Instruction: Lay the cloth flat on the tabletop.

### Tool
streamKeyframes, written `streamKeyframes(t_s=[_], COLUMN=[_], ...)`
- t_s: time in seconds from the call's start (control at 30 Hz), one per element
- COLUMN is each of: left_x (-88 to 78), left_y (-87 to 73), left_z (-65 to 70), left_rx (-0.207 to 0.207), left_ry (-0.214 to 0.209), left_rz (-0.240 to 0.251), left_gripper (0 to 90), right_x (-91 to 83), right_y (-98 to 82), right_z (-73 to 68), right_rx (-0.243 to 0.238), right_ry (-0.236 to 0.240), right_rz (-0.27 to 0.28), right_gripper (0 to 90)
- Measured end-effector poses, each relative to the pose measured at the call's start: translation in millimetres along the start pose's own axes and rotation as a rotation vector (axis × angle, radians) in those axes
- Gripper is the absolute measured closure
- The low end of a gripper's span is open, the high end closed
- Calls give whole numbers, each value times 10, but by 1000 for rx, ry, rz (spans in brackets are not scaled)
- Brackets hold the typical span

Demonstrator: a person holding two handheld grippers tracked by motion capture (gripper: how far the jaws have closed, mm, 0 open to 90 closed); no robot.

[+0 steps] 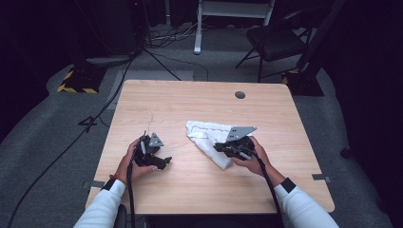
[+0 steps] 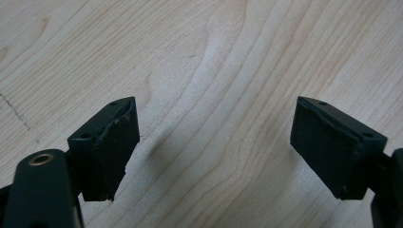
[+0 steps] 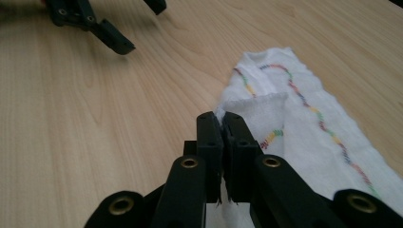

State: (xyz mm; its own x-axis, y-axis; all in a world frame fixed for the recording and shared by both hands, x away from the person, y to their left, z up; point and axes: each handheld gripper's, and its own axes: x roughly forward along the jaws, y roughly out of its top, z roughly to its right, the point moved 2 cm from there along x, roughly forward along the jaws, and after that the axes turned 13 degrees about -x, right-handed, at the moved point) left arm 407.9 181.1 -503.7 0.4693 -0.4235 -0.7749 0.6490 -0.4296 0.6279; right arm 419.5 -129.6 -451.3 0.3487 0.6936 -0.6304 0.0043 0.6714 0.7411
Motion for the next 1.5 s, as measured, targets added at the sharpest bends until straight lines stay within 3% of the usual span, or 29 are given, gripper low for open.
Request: streamKeyframes(t_s=[0.27, 0.4, 0.57, 0.63, 0.83, 0.93, 1.03, 1.17, 1.33, 1.43, 1.5], left_x=[-26, -26, -38, -42, -58, -76, -80, -67, 21, 113, 149], left_y=[-9, -2, 8, 13, 56, 106, 155, 225, 299, 301, 294], left_z=[-81, -51, -22, -5, 71, 125, 215, 346, 483, 504, 492], left_rx=[-15, -12, -16, -17, -3, -13, -2, 17, 61, 73, 72], left_ry=[38, 26, 12, 10, -8, -32, -50, -75, -90, -76, -75], left_rz=[31, 28, 38, 45, 55, 76, 91, 105, 89, 52, 37], left_gripper=[169, 170, 168, 168, 168, 167, 167, 167, 167, 173, 180], right_x=[257, 383, 424, 408, 199, 89, 88, 218, 351, 435, 496], right_y=[256, 437, 608, 610, 486, 301, 182, -99, -188, -180, -116], right_z=[-310, -460, -591, -587, -388, -183, -70, 160, 227, 250, 224], right_rx=[-34, -44, -48, -46, -6, 21, 39, 93, 89, 110, 98], right_ry=[55, 67, 89, 90, 49, -8, -24, -42, -31, -12, -3], right_rz=[3, 0, 25, 28, 37, 8, -19, -91, -128, -113, -95], right_gripper=[869, 862, 722, 704, 634, 610, 599, 567, 537, 524, 515])
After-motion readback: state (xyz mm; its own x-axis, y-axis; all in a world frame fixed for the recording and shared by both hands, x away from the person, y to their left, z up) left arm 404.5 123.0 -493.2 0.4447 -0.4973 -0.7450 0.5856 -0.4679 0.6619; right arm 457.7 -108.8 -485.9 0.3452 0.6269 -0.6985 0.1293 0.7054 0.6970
